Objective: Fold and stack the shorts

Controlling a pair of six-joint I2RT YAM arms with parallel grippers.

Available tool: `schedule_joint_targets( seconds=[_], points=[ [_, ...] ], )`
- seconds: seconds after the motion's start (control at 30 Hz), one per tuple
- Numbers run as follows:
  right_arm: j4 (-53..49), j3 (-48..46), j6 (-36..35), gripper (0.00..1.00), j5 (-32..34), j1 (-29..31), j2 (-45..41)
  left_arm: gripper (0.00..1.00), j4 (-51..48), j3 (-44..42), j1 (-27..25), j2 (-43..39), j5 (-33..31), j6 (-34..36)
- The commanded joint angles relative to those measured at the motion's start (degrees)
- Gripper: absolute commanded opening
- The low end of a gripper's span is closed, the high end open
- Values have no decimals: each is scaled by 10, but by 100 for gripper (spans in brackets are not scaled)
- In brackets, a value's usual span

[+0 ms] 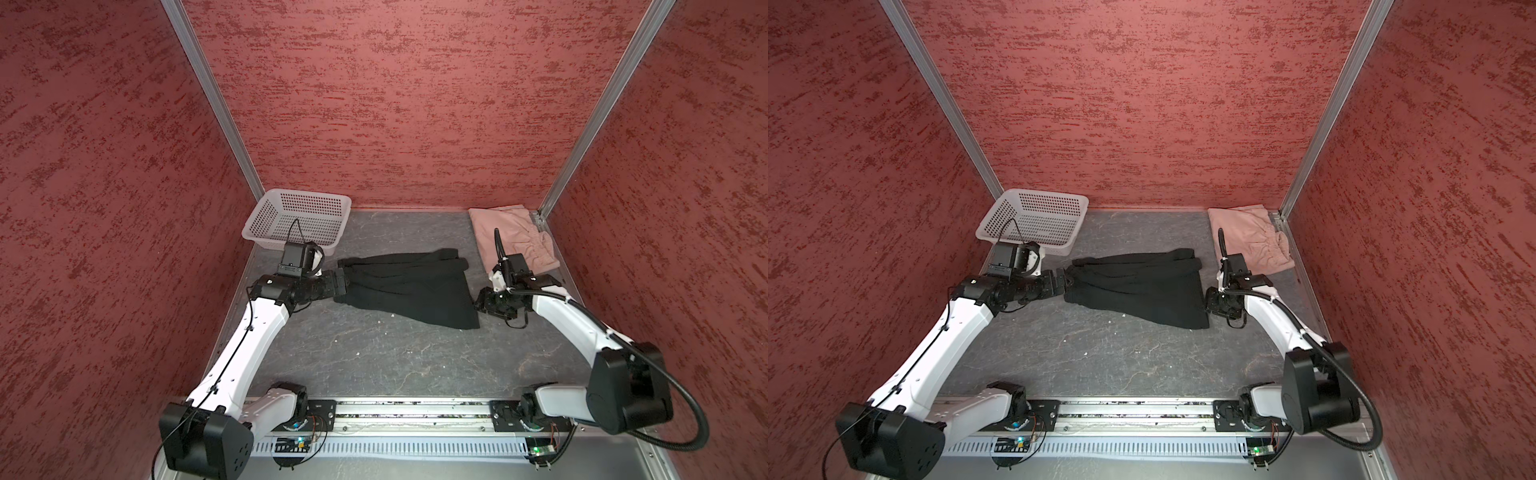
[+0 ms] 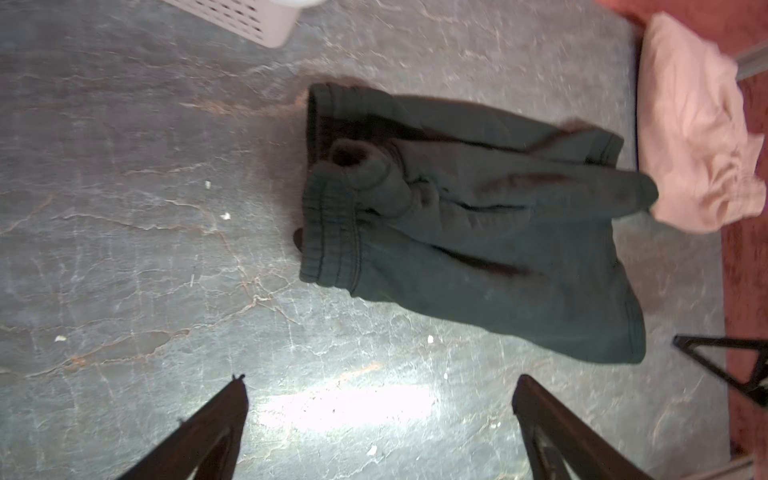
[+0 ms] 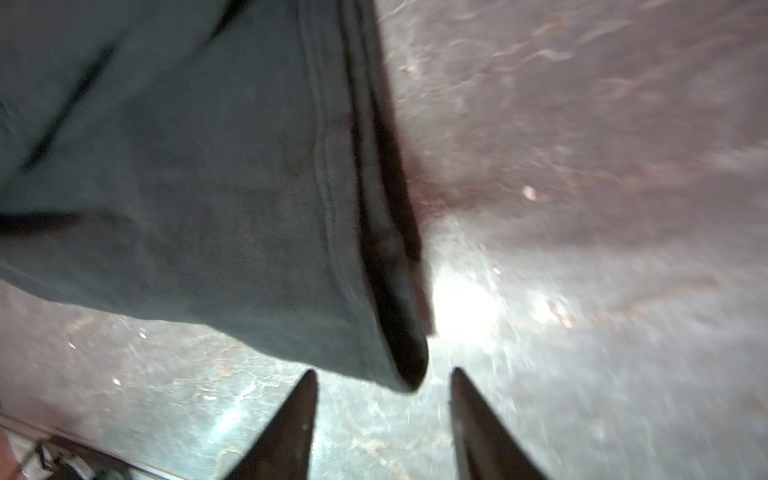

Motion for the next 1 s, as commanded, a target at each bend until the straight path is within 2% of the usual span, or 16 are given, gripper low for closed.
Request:
schedule_joint_targets(
  seconds=[0.0, 0.07, 0.13, 0.23, 0.43, 0.7, 0.97],
  points=[
    [-47, 43, 5, 61, 50, -3, -32, 100, 12, -4, -9, 0, 30, 35],
    [-18, 45, 3, 56, 44, -3, -42, 97, 51, -24, -13, -1, 59, 44],
    [50, 28, 8, 48, 5, 0, -37, 95, 102, -46, -15, 11, 78, 45],
    [150, 6, 30, 50, -64, 15, 0, 94, 149, -53, -15, 53, 107, 48],
    [287, 16, 39, 52, -101, 48, 114, 99, 225, -33, -19, 136, 128, 59],
    [349, 83, 28, 53, -122, 47, 239, 99, 251, 9, -15, 256, 127, 81],
    [376, 149, 29, 52, -125, 47, 325, 99, 260, 99, -12, 323, 140, 93]
  ],
)
